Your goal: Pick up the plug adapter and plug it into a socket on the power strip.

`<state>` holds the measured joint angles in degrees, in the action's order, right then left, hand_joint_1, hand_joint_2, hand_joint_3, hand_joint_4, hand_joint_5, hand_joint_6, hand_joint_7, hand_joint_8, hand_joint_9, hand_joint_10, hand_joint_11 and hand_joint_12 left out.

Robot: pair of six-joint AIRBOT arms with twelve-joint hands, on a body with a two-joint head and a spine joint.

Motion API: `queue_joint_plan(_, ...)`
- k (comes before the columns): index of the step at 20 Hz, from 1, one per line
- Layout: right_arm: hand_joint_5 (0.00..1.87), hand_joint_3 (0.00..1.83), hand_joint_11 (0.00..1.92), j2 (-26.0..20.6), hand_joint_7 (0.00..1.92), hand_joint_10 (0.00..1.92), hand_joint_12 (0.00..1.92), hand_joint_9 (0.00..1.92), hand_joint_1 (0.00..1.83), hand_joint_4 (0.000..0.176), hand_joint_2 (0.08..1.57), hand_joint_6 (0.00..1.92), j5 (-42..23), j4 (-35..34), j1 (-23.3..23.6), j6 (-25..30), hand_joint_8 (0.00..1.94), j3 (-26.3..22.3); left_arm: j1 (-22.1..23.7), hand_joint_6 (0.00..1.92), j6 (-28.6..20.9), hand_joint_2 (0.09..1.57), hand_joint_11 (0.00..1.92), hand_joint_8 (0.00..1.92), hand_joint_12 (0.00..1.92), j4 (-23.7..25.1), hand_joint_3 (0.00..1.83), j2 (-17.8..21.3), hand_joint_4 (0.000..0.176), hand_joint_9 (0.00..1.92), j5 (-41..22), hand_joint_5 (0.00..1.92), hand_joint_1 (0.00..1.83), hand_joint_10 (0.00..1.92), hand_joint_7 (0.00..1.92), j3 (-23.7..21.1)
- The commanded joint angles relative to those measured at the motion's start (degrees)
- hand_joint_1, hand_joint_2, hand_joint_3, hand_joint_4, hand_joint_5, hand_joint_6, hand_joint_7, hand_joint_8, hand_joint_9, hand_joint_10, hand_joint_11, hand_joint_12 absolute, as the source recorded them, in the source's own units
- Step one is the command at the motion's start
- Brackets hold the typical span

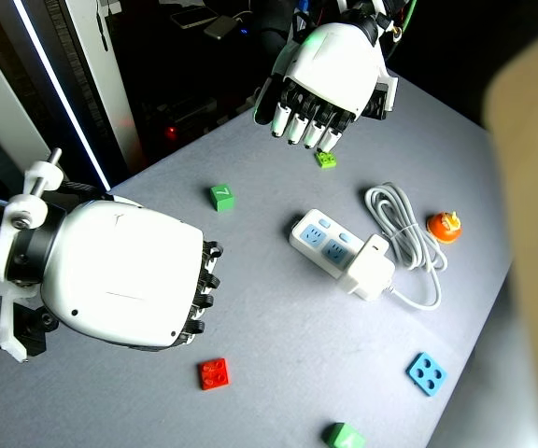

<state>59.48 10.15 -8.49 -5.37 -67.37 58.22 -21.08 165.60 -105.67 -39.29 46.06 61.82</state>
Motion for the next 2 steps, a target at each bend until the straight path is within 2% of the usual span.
queue_joint_plan(1, 1.26, 0.00, 1.61, -0.4, 1.36, 1.92, 1.92, 1.48, 0.45, 0.000, 1.38, 1.92, -6.0, -0.3, 0.9, 0.2, 1.94, -0.3, 0.6, 1.92, 0.0, 1.43, 1.58, 1.92, 1.92, -4.0, 0.00, 0.4, 0.000, 1.53, 2.5, 1.36, 0.43, 1.92, 1.44, -0.1)
queue_joint_plan(2, 1.24, 0.00, 1.62, -0.4, 1.36, 1.92, 1.92, 1.49, 0.46, 0.000, 1.38, 1.92, -6.2, -0.3, 0.9, 0.2, 1.94, -0.3, 0.7, 1.92, 0.0, 1.43, 1.57, 1.92, 1.92, -4.0, 0.00, 0.4, 0.000, 1.51, 2.5, 1.35, 0.45, 1.92, 1.43, -0.1)
